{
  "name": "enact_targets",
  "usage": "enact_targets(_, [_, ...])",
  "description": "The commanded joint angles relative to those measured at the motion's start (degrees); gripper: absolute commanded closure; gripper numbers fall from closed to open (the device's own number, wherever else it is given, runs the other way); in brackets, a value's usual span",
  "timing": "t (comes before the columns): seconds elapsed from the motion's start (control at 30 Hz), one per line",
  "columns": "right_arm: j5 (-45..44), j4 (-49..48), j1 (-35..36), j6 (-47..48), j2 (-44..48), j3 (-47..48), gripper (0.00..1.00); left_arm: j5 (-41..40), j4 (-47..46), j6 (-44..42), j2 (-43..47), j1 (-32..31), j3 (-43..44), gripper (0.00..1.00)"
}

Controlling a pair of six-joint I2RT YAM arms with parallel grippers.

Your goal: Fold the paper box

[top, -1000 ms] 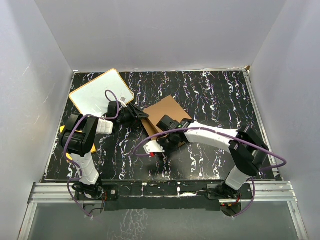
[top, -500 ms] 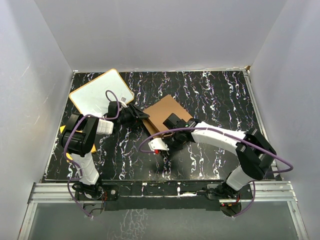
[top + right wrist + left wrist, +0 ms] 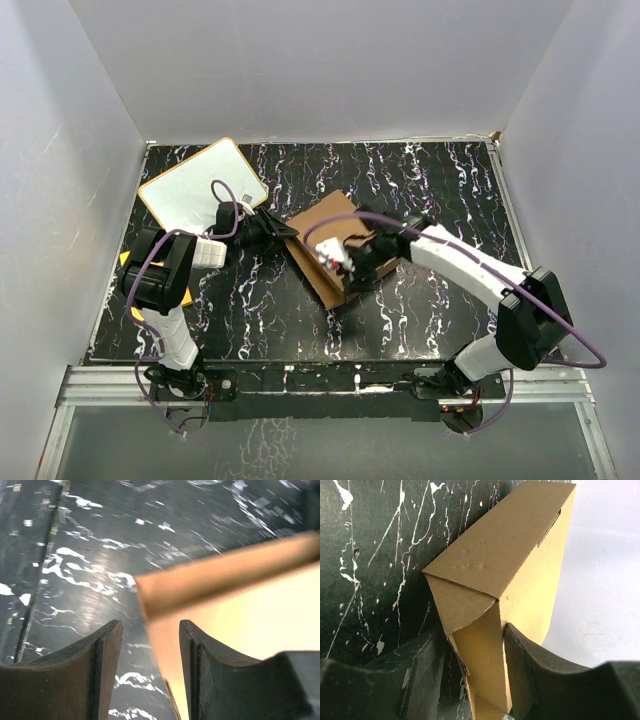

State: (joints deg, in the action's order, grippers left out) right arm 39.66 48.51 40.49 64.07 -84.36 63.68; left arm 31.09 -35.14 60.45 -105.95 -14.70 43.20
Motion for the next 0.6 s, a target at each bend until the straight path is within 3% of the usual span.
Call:
enact_targets(0.0, [8.3,-6.0,-12.3,-8.0,1.8,2.1,0.45,-4.1,13.0,-5.2,-0.7,0.3,-2.5,0.56])
enact_targets(0.27, [2.0,-30.4,-28.6,-39.4,3.0,-6.2,0.25,-4.9,13.2,-1.5,-0.5,0.1,-1.9,0.67])
enact_targets(0.33, [1.8,-33.9,-32.1,-47.5,1.9,-7.6,0.25,-5.9,14.4,-1.1,-0.1,-0.2,-1.3,0.71])
enact_targets(0.5, [0.7,-36.6,-35.0,-56.8,-2.1,-8.6,0.26,-9.1,18.5,0.3,1.3,-0.5,0.0,0.75])
enact_targets(0.57, [-2.0,-37.7,-35.1,-59.5,-3.3,-8.9,0.26,-9.9,19.3,1.0,2.0,-0.6,0.3,0.84])
